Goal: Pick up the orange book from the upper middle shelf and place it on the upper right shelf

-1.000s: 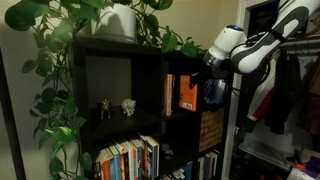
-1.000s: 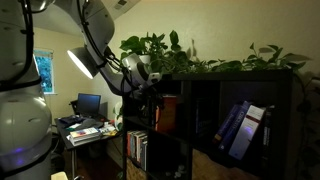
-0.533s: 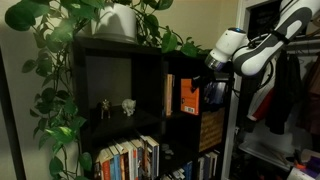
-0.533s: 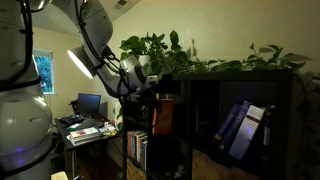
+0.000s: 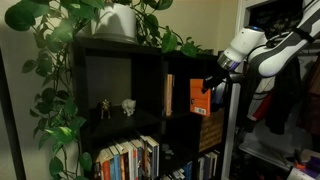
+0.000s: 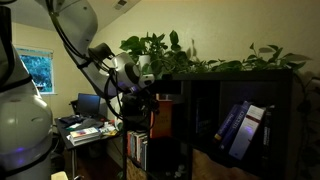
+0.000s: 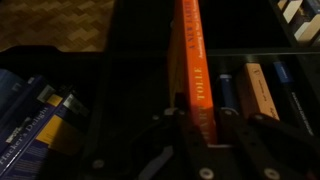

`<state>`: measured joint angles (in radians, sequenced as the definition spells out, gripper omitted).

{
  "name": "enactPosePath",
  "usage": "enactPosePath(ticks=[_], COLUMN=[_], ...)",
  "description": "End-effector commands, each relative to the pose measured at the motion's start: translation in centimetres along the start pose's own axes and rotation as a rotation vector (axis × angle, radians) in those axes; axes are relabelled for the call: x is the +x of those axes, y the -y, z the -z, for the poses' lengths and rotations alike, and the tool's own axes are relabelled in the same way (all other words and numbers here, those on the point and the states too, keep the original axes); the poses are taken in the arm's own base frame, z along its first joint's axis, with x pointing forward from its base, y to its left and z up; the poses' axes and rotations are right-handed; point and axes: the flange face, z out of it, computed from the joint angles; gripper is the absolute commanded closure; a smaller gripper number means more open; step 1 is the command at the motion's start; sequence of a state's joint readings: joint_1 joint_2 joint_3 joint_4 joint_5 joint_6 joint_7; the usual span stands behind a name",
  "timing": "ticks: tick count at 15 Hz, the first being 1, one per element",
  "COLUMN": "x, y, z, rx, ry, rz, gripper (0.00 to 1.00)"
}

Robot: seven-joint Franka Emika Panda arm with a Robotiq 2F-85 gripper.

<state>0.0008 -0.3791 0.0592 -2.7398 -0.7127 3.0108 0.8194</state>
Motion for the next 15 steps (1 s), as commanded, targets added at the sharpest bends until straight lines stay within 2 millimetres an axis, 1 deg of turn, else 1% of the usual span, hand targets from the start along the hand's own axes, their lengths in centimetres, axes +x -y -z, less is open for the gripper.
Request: enactPosePath(ticks=[1, 2, 5, 6, 8, 15], x=[-0.8, 0.9, 1.6, 1.3, 1.9, 1.6], y=[-2.6, -3.1, -5.6, -6.5, -7.8, -11.5], z=[3.1, 2.7, 3.4, 3.7, 3.8, 4.7], rx=[0.003, -0.003, -0.004, -0.003, -0.005, -0.048], ry=[-0.053, -0.056, -0.067, -0.065, -0.056, -0.013], rz=[-0.006, -0.013, -0.049, -0.058, -0.070, -0.091], gripper=[0.95, 0.95, 0.95, 0.95, 0.95, 0.95])
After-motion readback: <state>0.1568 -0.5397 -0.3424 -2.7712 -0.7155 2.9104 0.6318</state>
